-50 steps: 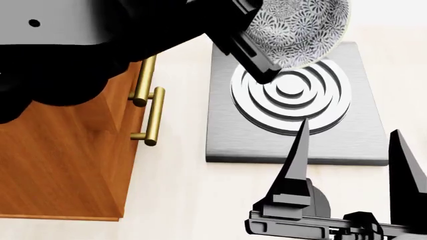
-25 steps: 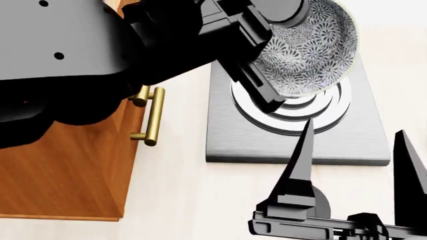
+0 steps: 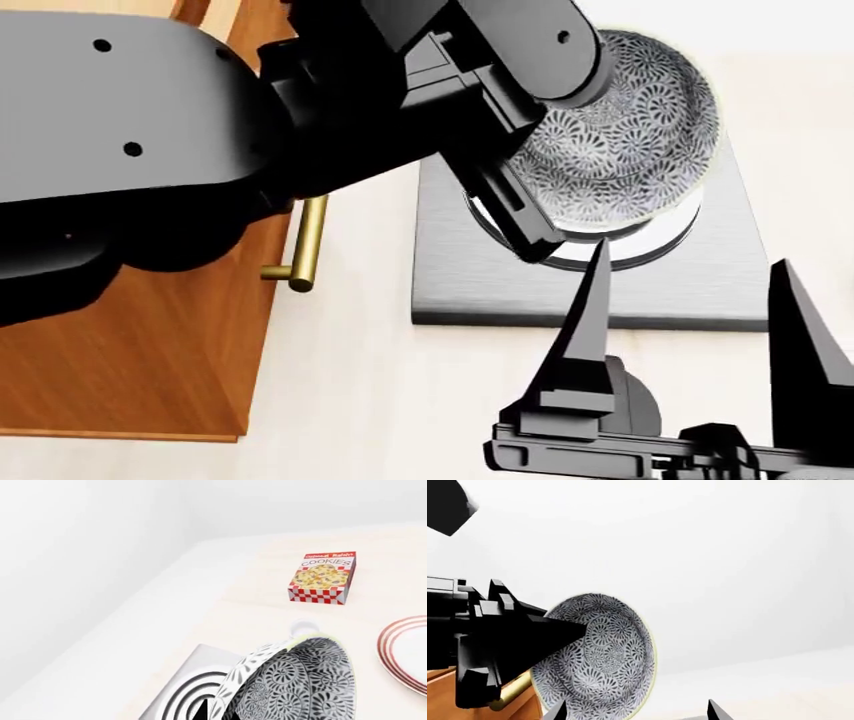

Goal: Pick the akita bowl on the wooden cabinet and place it on the plate.

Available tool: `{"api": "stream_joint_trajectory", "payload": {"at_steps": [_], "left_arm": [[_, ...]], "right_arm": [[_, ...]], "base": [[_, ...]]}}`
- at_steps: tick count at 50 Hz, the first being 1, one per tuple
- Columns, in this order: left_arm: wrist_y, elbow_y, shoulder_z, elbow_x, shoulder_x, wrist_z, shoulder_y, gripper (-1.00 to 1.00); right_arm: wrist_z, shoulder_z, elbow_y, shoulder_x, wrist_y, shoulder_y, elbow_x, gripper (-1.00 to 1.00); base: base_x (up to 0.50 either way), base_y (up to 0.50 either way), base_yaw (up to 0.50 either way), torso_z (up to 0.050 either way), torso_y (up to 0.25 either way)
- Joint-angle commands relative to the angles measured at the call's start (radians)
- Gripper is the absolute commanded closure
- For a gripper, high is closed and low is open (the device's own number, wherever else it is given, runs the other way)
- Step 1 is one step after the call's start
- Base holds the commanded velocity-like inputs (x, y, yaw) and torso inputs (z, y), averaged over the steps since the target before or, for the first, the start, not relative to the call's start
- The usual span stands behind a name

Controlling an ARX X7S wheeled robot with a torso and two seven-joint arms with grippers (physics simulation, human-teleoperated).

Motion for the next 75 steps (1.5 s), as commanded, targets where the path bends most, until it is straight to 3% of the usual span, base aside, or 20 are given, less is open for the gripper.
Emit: {"api": "stream_joint_trajectory", "payload": {"at_steps": [1,75], "left_arm": [[-0.001,0.044,-0.001,0.009,-0.034,0.026,-0.007,1.00],[0.008,0.235,0.000,-0.035,-0.144,0.045,0.045,1.00]], "right_arm": [[-0.003,-0.008,0.011,-0.003,-0.003,0.003,-0.002,-1.00],[0.031,-0.020,0.024,0.008,0.033,0.019,0.013,-1.00]], "base": [[0.00,0.00,0.00,0.000,0.000],[0.00,0.00,0.00,0.000,0.000]]}}
